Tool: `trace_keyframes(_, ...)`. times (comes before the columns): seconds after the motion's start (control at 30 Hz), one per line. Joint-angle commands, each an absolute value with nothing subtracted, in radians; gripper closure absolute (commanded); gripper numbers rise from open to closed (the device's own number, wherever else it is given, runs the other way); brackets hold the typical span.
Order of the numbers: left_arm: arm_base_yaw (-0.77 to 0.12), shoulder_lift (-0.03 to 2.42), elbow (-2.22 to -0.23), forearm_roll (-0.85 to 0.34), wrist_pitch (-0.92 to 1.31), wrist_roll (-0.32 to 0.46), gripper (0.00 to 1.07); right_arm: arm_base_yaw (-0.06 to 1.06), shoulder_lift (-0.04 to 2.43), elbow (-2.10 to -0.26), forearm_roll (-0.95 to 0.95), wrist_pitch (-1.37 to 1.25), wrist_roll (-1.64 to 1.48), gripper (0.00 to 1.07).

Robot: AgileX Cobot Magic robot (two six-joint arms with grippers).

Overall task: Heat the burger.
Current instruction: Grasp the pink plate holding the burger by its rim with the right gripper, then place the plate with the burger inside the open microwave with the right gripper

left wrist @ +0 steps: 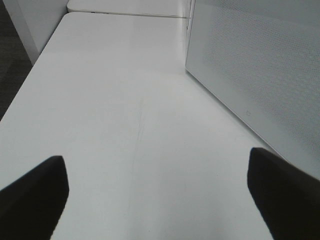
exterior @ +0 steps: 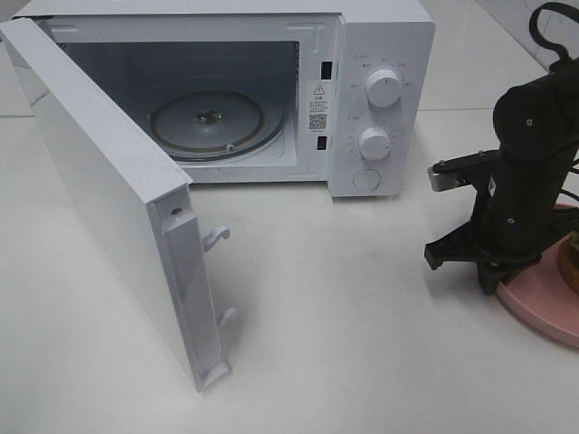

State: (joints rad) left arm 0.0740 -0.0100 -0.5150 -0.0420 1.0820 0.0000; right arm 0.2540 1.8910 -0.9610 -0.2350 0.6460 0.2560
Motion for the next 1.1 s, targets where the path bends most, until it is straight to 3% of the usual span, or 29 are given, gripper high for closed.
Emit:
trace_keyframes(0.03,0.077,-0.03,-0.515,-0.05,1.069,0.0,0.17,0.283,1.884,-0.958,-0.29,0.674,0.319,1.07)
trace_keyframes(0.63,0.077,-0.03,-0.515,-0.05,1.069,0.0,0.17,0.45,1.844,-0.826,-0.578,0.782,0.566,1.07)
trace_keyframes(1.1,0.077,-0.03,-0.515,-0.05,1.069,0.0,0.17,0.469,1.702,-0.74,-0.62,0.831,0.599,1.07)
